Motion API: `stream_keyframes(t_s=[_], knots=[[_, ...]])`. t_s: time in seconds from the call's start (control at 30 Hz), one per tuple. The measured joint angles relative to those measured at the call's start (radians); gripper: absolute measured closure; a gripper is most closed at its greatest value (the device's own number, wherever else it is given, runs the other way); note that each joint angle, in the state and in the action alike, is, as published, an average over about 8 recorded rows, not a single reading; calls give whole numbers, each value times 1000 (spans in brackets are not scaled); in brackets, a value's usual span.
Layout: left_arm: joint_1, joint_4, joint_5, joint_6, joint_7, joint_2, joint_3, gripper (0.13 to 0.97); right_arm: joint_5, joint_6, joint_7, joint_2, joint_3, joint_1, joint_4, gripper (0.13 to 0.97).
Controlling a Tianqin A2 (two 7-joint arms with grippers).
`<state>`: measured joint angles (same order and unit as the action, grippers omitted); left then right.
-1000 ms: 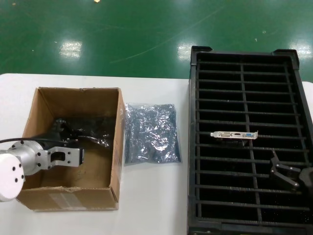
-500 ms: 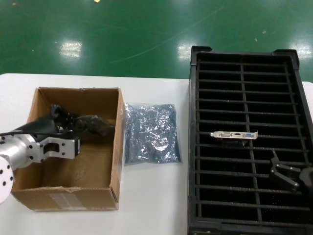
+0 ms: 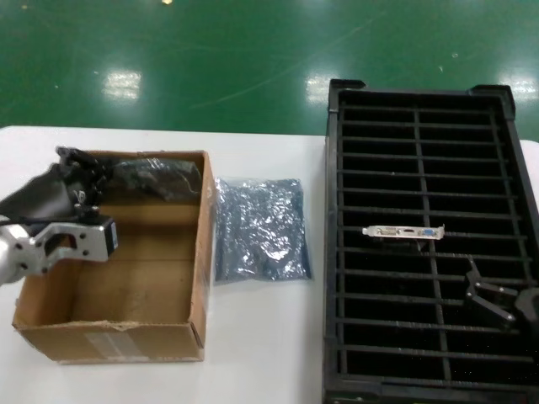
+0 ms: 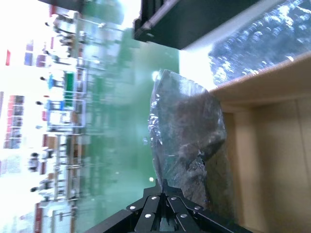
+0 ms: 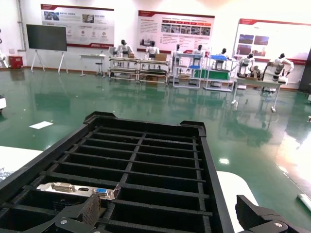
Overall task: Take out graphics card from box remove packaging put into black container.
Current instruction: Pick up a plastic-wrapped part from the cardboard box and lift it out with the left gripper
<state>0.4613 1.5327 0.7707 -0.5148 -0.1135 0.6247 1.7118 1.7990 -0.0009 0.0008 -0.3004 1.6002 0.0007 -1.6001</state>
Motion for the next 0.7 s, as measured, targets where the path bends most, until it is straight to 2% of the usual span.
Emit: stream_keyframes(t_s=[0.13, 0.27, 0.43, 0.7], knots=[[-87, 124, -8, -9, 19, -1, -79, 957, 0, 0, 0, 0, 0, 0, 0, 129], [-165, 219, -4, -15, 23, -1, -133, 957, 0, 0, 0, 0, 0, 0, 0, 129], [-227, 293, 12, -10, 10, -7, -172, 957, 0, 0, 0, 0, 0, 0, 0, 129], [-275, 365, 33, -2, -17, -18, -212, 957, 0, 0, 0, 0, 0, 0, 0, 129]])
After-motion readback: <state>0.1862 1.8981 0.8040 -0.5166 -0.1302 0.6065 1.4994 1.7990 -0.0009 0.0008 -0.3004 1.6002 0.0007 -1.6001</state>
